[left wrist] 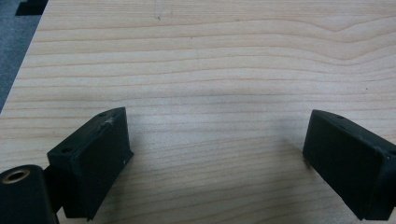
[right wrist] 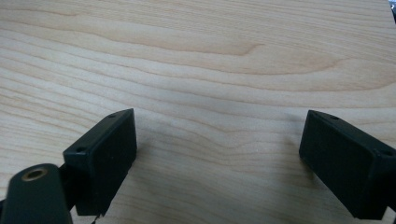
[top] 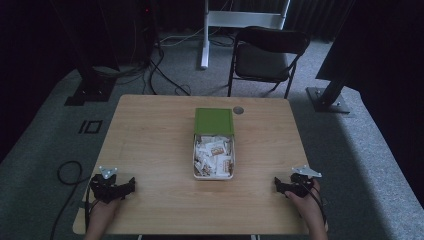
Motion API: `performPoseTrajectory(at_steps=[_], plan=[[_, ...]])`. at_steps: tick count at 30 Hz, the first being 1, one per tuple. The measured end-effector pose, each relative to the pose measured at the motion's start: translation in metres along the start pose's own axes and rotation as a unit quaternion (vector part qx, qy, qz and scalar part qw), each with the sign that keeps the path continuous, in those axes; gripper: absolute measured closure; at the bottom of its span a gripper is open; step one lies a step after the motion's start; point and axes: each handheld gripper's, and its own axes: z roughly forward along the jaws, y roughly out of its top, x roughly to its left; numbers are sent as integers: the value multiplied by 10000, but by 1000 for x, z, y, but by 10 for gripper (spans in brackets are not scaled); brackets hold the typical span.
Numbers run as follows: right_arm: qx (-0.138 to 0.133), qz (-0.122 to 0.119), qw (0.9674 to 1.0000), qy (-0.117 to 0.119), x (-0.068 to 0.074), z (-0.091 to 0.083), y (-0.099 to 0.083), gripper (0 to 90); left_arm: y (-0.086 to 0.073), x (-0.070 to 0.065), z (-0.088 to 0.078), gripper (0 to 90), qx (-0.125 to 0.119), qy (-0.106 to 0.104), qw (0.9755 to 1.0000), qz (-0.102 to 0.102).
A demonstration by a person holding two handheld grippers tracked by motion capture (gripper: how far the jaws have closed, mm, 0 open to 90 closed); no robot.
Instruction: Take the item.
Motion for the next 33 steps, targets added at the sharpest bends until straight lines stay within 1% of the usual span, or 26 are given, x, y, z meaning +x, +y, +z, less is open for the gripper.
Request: performPoseTrajectory(at_steps=[2, 7, 25, 30, 32, 33], plan=[[1, 2, 10000, -1, 0, 0, 0, 109, 0, 1, 0, 84, -14, -14, 10000, -37], [0, 1, 10000, -1, 0, 0, 0, 110, 0, -1, 1, 83, 18, 53, 10000, 32], [6, 18, 10000, -18, 0, -1, 0, 110, 0, -1, 1, 83, 18, 53, 10000, 32], [-4, -94, 9999, 83, 1, 0, 0, 110, 0, -1, 1, 84, 19, 54, 10000, 34], [-13, -67, 9999, 103, 1, 0, 0, 110, 0, -1, 1, 83, 18, 53, 10000, 32], [-27, -16, 9999, 152, 1, 0, 1, 110, 0, -1, 1, 83, 18, 53, 10000, 32]])
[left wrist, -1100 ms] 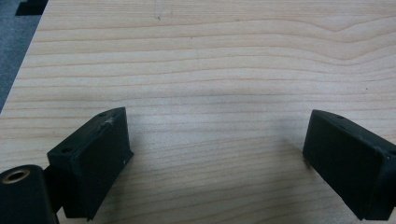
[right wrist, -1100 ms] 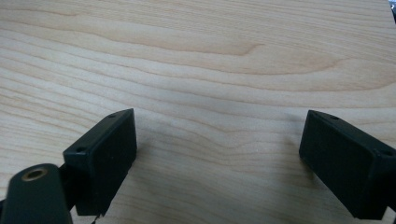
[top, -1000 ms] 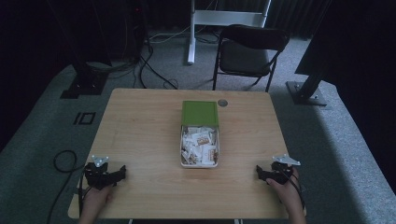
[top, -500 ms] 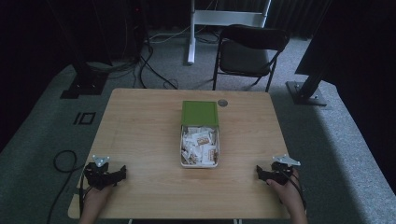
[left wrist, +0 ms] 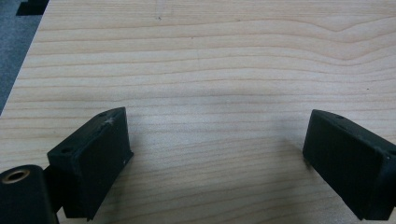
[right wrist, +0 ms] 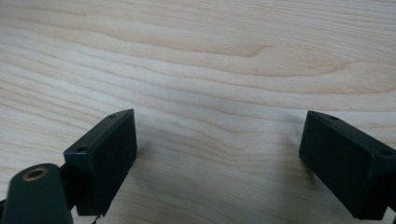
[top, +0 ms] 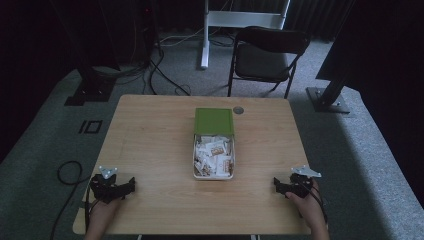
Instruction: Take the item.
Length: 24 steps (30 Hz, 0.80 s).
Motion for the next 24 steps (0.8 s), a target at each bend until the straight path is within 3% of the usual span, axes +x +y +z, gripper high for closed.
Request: performPoseTrajectory(at_steps=[7, 9, 24], plan=[[-207, 99, 9997, 108, 5, -5, 10, 141, 0, 0, 0, 83, 0, 0, 10000, 0], [-348, 89, 9991, 206, 9, -10, 19, 136, 0, 0, 0, 84, 0, 1, 10000, 1], [-618, -108, 9976, 301, 25, -25, 47, 136, 0, 0, 0, 84, 2, 0, 10000, 0]])
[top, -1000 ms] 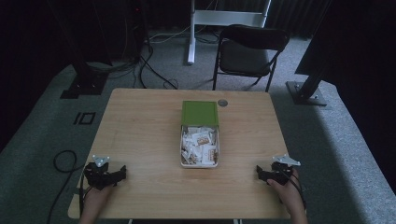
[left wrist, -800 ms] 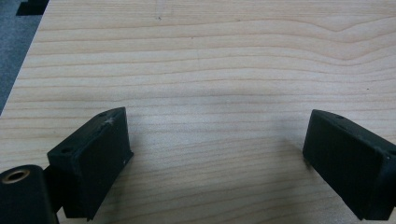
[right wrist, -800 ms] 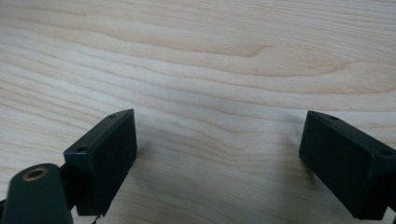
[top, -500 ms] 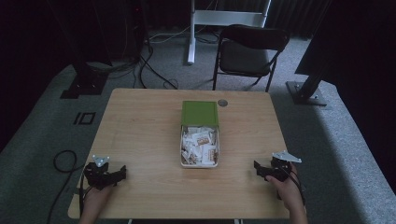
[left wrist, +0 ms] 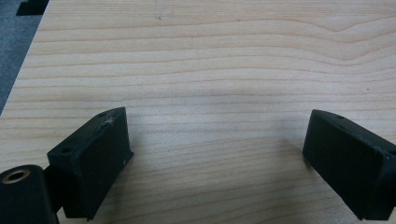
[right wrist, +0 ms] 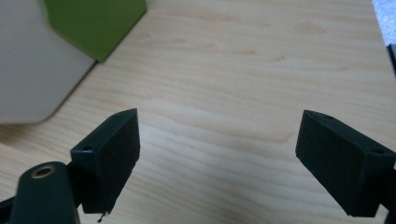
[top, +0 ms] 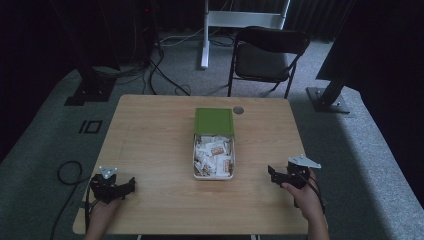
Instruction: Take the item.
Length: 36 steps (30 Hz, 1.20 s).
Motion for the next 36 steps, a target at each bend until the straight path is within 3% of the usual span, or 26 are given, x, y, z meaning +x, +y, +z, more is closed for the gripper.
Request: performPoseTrajectory(at_steps=[5, 14, 31, 36], plan=[[-127, 36, 9997, 190, 8, -4, 9, 136, 0, 0, 0, 84, -1, 0, 10000, 0], [-286, -102, 9991, 293, 23, -7, 26, 136, 0, 0, 0, 83, -5, 0, 10000, -6], [-464, -260, 9971, 539, 54, -1, 56, 143, 0, 0, 0, 84, -8, 0, 10000, -5], [-520, -352, 9955, 705, 66, 2, 65, 145, 0, 0, 0, 83, -6, 0, 10000, -3]])
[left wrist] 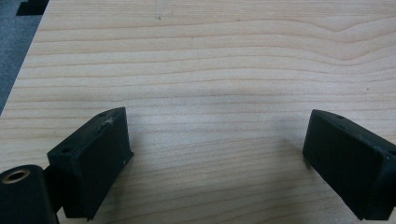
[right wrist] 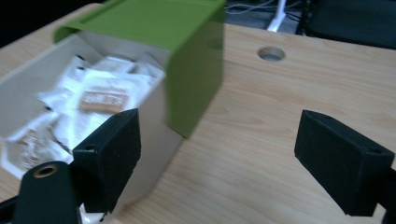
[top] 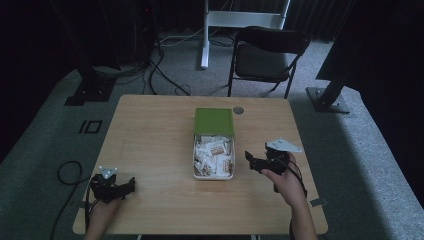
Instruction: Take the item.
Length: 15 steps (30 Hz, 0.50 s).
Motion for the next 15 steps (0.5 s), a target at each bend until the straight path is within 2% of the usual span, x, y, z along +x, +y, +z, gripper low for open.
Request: performPoseTrajectory(at_steps=[5, 7, 15], plan=[[-22, -58, 9998, 181, 13, 8, 7, 162, 0, 0, 0, 83, 2, 1, 10000, 0], [-34, -74, 9998, 202, 17, 11, 9, 189, 0, 0, 0, 84, 2, 0, 10000, -1], [-69, -206, 9993, 291, 32, 20, 19, 194, 0, 0, 0, 83, -2, 1, 10000, -7]])
